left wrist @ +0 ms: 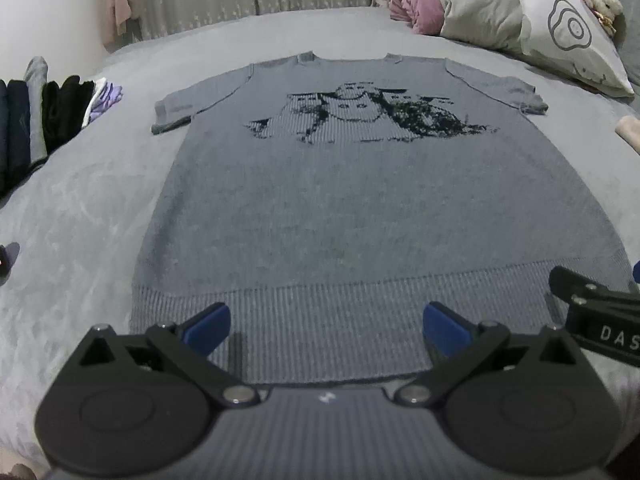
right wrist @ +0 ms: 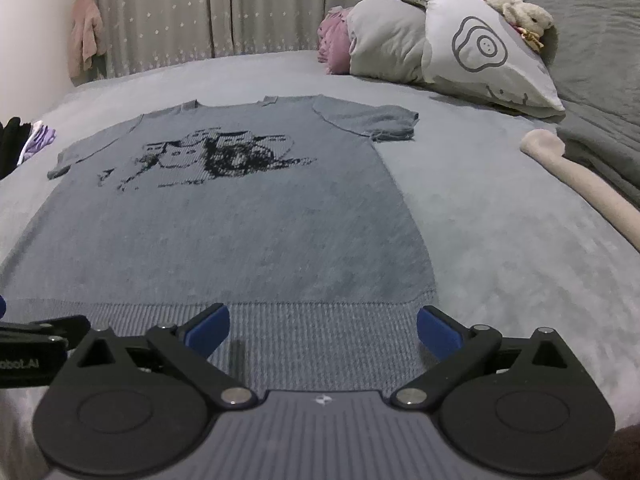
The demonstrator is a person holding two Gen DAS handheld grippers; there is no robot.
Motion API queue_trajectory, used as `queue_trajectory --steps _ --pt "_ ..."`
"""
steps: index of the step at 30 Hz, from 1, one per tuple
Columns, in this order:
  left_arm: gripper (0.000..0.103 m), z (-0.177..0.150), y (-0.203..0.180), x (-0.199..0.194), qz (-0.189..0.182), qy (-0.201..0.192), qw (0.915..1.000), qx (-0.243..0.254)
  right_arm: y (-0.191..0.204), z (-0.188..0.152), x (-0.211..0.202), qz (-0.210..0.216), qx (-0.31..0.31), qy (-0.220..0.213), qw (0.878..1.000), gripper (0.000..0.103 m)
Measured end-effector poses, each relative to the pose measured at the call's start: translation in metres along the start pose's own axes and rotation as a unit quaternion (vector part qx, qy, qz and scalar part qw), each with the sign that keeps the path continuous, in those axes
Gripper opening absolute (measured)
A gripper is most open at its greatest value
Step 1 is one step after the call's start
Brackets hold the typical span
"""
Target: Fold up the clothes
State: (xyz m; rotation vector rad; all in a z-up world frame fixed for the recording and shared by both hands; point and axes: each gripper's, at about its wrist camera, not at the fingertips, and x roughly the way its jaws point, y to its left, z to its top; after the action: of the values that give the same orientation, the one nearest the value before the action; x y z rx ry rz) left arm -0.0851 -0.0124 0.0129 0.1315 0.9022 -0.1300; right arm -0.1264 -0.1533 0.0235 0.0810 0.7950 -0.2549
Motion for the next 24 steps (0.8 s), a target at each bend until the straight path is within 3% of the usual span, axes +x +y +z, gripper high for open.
queue_trajectory --steps 24 --pt "0.103 0.0010 0.0083 -0.0009 0.040 -0.004 0.9990 -0.017 0.0068 -0.0053 0.0080 0.003 -0.014 0.024 1.000 0.101"
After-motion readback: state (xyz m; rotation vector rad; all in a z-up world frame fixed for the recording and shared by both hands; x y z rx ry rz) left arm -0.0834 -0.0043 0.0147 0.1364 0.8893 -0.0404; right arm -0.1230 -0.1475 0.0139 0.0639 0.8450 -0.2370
